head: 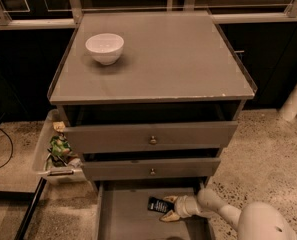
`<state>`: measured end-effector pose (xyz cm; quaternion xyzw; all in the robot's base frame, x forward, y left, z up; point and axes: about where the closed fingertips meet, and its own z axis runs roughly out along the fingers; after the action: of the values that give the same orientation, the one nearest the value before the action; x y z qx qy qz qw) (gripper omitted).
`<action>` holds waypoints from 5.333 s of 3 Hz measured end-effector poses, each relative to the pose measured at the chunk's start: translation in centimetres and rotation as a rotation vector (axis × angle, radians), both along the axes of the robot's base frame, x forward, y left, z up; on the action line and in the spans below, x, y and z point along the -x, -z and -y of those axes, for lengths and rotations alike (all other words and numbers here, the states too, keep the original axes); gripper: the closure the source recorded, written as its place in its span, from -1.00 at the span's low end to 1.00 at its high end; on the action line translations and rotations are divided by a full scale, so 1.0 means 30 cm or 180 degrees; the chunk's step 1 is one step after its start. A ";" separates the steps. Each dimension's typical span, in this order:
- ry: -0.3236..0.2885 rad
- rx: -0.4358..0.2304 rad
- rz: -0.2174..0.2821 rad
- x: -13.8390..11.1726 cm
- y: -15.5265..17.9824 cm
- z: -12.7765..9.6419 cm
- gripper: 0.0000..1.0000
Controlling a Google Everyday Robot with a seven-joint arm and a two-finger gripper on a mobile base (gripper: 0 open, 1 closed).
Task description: Pick rxbar blueberry from bottom drawer and place on counter
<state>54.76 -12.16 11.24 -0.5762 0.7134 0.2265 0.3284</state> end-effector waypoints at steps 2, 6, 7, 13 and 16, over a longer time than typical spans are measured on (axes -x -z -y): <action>0.0000 0.0000 0.0000 0.000 0.000 0.000 0.76; -0.0060 -0.0100 0.0264 0.015 -0.188 0.058 1.00; -0.0104 0.0036 0.0422 0.024 -0.343 0.130 1.00; -0.0493 0.0766 0.1148 0.037 -1.177 0.339 1.00; -0.0673 0.1117 0.1634 0.115 -1.699 0.315 1.00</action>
Offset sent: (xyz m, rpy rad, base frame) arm 0.0000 0.0000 0.0000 0.0000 0.0000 0.0000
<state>51.32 -21.61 62.21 -0.7332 0.5716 -0.0197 0.3679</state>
